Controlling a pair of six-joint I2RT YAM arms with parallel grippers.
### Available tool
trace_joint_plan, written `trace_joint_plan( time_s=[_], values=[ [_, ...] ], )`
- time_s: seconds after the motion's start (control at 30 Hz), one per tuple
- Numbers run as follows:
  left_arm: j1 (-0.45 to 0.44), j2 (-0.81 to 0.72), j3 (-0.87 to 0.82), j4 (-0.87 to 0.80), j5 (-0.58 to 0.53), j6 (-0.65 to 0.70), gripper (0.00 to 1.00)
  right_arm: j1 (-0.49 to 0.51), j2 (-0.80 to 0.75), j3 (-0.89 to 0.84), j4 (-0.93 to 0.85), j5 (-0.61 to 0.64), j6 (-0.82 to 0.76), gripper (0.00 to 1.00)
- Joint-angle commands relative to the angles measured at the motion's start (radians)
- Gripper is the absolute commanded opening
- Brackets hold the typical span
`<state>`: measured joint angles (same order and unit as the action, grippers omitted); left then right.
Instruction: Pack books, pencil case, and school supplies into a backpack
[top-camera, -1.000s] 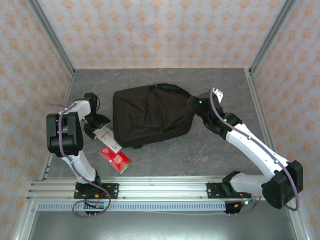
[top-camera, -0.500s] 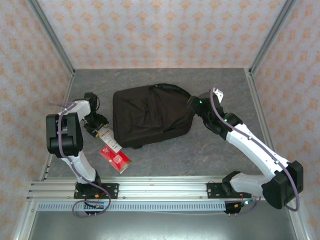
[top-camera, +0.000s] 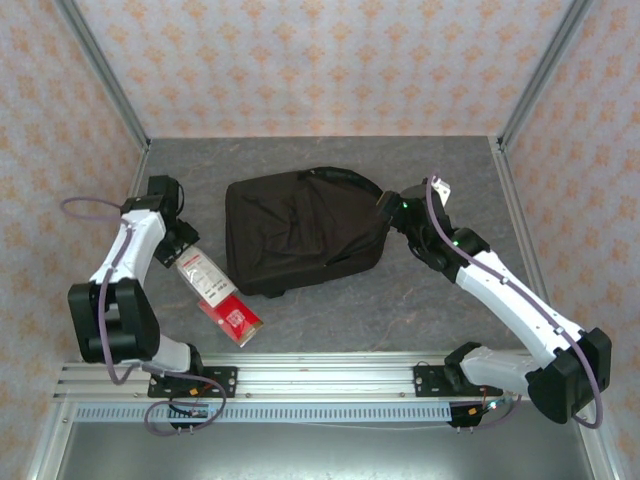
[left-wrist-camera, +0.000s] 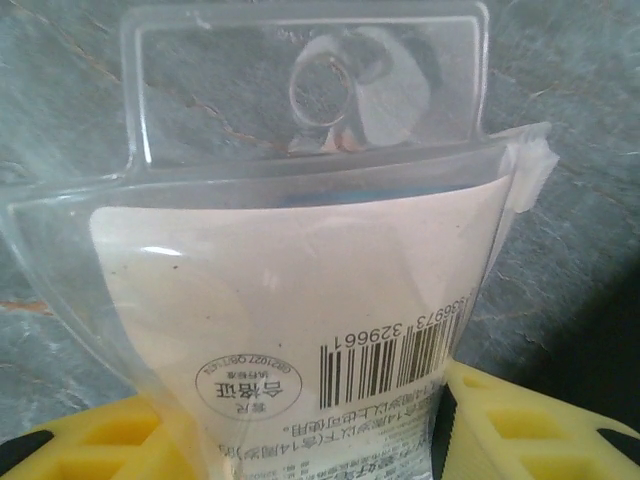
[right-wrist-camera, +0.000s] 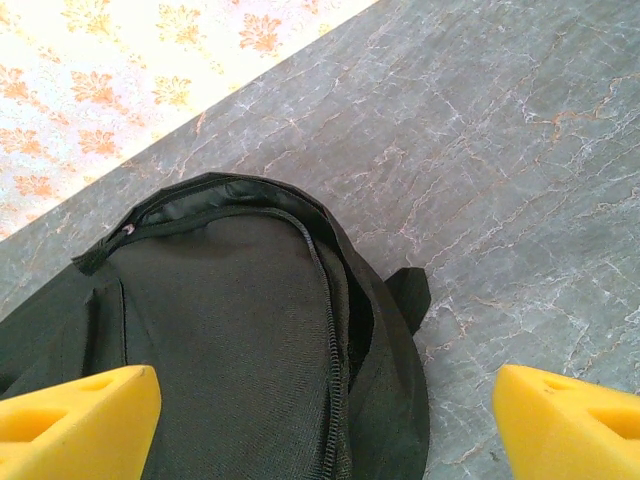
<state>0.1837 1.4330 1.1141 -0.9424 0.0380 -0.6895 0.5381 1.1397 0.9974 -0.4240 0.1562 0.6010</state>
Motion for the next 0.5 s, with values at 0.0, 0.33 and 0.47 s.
trace_joint_plan(
  time_s=[0.0,0.33,0.47],
  values=[
    [0.002,-0.100,0.026,-0.082,-0.059,0.025,0.54,0.006,-0.014,0.015,-0.017,-0.005,0.007,0.86],
    [0.002,-0.299,0.026,-0.067,0.140,-0.055,0.55,0.030,0.000,0.009,0.143,-0.373,-0.017,0.86],
    [-0.005,-0.312,0.038,-0.034,0.298,-0.119,0.56,0.042,0.012,-0.056,0.365,-0.660,0.055,0.85]
  ],
)
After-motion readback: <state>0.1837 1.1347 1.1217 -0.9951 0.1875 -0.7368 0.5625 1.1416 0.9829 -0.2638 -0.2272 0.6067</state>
